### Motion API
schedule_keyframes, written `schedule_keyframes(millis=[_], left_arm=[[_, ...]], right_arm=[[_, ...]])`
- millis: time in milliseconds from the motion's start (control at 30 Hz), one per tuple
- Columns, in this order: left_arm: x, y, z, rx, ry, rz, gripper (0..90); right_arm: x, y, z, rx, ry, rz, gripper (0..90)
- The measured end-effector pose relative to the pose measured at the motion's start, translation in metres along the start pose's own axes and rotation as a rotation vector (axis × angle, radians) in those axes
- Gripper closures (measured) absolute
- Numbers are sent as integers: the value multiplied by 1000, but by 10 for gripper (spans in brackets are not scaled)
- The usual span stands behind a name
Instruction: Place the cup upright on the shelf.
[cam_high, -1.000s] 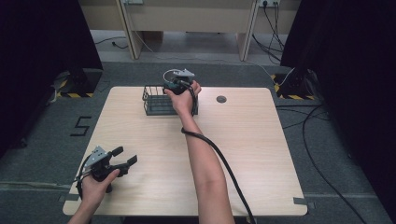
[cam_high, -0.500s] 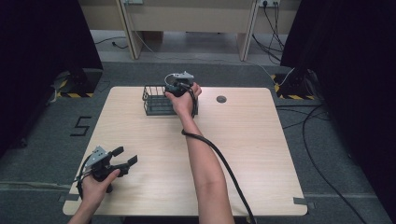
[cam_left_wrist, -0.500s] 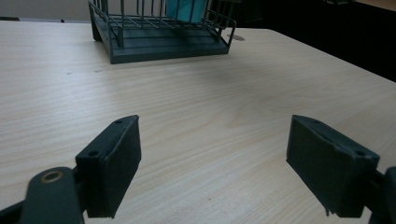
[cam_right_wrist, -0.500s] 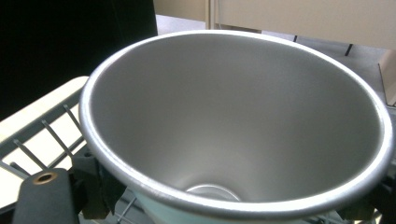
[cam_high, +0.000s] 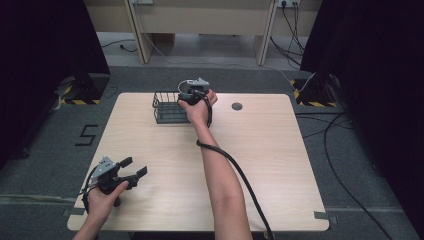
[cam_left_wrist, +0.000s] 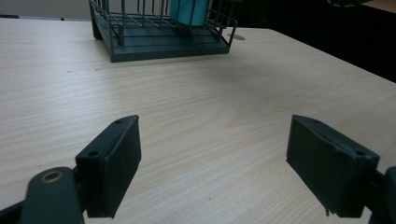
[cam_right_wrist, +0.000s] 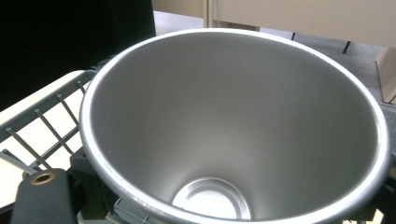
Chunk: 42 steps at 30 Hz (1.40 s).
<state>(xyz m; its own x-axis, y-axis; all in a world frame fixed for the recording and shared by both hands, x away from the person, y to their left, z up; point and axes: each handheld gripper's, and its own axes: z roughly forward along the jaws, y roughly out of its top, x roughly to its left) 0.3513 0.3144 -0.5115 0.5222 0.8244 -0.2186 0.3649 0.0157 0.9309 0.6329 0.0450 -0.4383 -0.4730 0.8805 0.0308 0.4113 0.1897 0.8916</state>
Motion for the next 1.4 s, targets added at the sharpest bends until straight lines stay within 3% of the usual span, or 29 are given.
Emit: schedule_keyframes(millis=[1400], left_arm=[[0,0,1,2,6,-4,174]], right_arm=[[4,-12,-25,-23,8,40,154]])
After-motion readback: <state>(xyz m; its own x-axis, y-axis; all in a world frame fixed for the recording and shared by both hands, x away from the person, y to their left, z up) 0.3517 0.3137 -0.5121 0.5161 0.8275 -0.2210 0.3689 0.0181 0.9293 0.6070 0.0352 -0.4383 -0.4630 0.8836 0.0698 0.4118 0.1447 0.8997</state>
